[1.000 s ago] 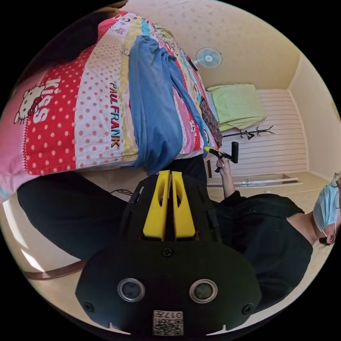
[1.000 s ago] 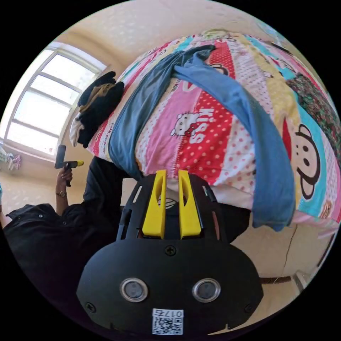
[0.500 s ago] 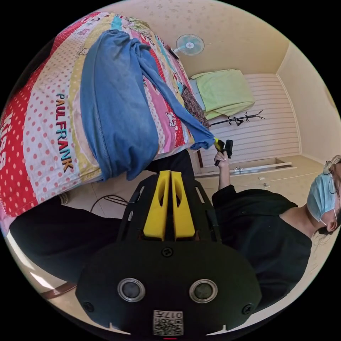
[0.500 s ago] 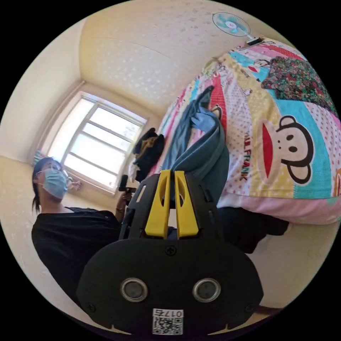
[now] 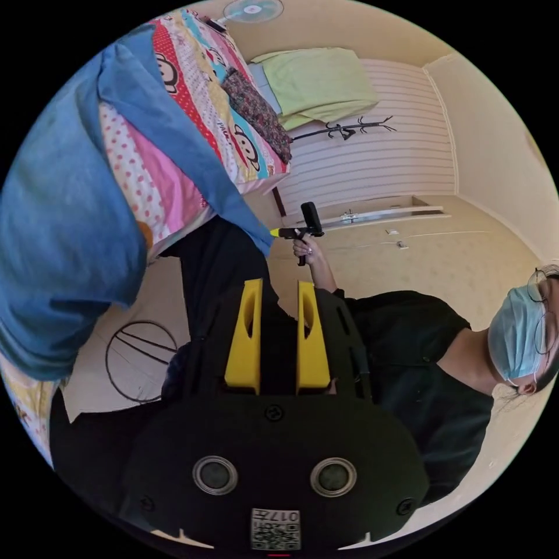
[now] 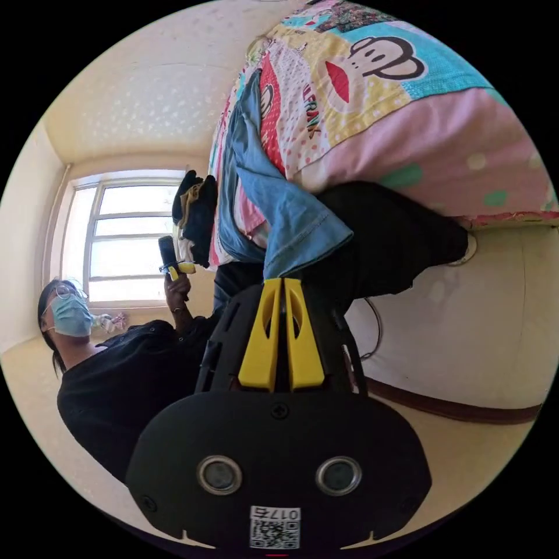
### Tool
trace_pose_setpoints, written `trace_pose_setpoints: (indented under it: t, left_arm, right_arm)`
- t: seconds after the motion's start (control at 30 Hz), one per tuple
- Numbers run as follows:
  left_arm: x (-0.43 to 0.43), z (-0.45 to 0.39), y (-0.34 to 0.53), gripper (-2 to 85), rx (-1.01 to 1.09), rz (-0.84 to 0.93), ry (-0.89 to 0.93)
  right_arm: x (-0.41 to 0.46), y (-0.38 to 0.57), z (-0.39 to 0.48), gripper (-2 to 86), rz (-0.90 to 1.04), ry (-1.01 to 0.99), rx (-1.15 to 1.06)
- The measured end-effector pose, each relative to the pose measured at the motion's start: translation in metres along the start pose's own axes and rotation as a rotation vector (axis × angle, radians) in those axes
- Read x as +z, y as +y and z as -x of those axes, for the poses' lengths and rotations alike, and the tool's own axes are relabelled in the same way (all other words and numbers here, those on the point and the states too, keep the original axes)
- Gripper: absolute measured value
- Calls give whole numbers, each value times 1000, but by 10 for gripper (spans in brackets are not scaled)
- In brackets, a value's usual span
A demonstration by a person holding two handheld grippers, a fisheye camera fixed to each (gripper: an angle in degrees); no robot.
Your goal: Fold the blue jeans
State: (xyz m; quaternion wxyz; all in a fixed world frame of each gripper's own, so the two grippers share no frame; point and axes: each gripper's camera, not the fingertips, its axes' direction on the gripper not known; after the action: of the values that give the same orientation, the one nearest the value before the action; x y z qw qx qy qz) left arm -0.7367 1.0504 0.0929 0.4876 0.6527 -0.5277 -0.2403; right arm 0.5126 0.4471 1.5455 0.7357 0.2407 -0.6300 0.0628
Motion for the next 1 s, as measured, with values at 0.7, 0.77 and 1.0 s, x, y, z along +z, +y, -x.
trace_pose_setpoints:
  t: [0.7, 0.77, 1.0]
  left_arm:
    - [68, 39, -91, 113, 88, 31, -57]
    - [49, 47, -83, 143, 71, -43, -6]
    - [52, 98, -61, 199, -50, -26, 346]
  right_arm:
    - [-47, 28, -38, 28, -447, -308, -63]
    - [-62, 43, 7, 23, -447, -449, -361]
    - [13, 54, 131, 20, 13, -403, -755]
